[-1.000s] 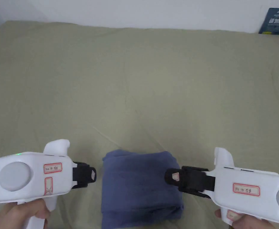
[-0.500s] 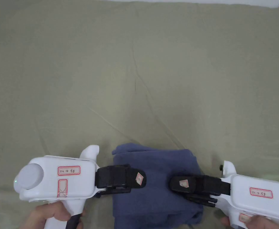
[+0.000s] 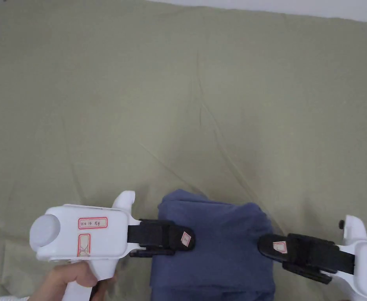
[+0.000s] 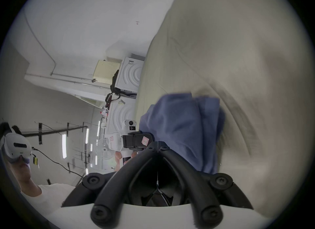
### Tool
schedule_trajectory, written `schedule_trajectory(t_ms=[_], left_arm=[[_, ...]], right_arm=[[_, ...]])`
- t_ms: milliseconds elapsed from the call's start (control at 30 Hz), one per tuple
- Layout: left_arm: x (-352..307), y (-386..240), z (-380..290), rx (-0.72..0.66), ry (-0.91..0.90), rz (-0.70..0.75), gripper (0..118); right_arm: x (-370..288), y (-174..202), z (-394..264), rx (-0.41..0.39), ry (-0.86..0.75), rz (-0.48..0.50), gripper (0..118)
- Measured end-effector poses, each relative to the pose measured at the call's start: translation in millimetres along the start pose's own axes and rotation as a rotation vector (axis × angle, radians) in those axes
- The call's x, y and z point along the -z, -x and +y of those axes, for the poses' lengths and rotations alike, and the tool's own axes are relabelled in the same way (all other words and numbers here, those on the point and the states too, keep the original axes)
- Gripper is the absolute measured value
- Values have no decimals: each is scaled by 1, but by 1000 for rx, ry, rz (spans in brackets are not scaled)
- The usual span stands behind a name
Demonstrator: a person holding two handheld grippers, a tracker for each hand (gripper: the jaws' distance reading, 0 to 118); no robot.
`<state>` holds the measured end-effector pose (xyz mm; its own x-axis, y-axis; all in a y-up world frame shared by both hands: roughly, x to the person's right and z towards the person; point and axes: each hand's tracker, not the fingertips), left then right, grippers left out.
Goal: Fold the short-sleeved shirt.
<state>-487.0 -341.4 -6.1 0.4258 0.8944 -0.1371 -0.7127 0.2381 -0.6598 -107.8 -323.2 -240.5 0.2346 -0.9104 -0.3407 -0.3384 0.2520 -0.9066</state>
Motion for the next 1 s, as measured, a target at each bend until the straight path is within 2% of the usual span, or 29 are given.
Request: schedule_trajectory(t_ms=[33, 167, 367, 433, 533, 667, 700, 733, 767, 800, 833, 867, 933, 967, 1000], left_arm=[[-15, -3, 6, 2, 0, 10, 22], [-108, 4, 40, 60, -22, 209, 22], [-272, 35, 100, -2, -83, 515, 22], [-311, 51, 117, -46, -105, 531, 22], [-331, 65, 132, -83, -109, 586, 22], [-341, 90, 149, -88, -77, 585, 22], [-341, 91, 150, -84, -68, 590, 35], [-338, 86, 147, -87, -69, 582, 66], [-337, 85, 146, -89, -76, 603, 105], [-336, 84, 145, -81, -115, 649, 118], [-339, 80, 143, -66, -113, 686, 116], [-348, 83, 143, -2, -167, 655, 116], [-347, 80, 139, -59, -243, 591, 116], [-344, 76, 135, -55, -208, 682, 115], [-339, 36, 129, -37, -225, 720, 107]], right_arm=[[-5, 8, 3, -31, -9, -18, 0], [-23, 29, 19, -135, -66, -137, 0], [-42, 36, 42, -155, -128, -200, 0], [-47, 36, 47, -146, -160, -243, 0], [-52, 36, 50, -114, -201, -257, 0], [-52, 39, 55, -124, -217, -289, 0], [-52, 39, 56, -122, -218, -292, 0], [-52, 38, 56, -119, -218, -288, 0], [-49, 40, 57, -114, -218, -287, 0], [-48, 41, 57, -114, -217, -288, 0], [-47, 41, 57, -117, -214, -291, 0], [-49, 40, 57, -120, -209, -295, 0], [-50, 39, 57, -120, -203, -295, 0], [-51, 40, 56, -122, -206, -298, 0], [-53, 42, 55, -130, -209, -301, 0]])
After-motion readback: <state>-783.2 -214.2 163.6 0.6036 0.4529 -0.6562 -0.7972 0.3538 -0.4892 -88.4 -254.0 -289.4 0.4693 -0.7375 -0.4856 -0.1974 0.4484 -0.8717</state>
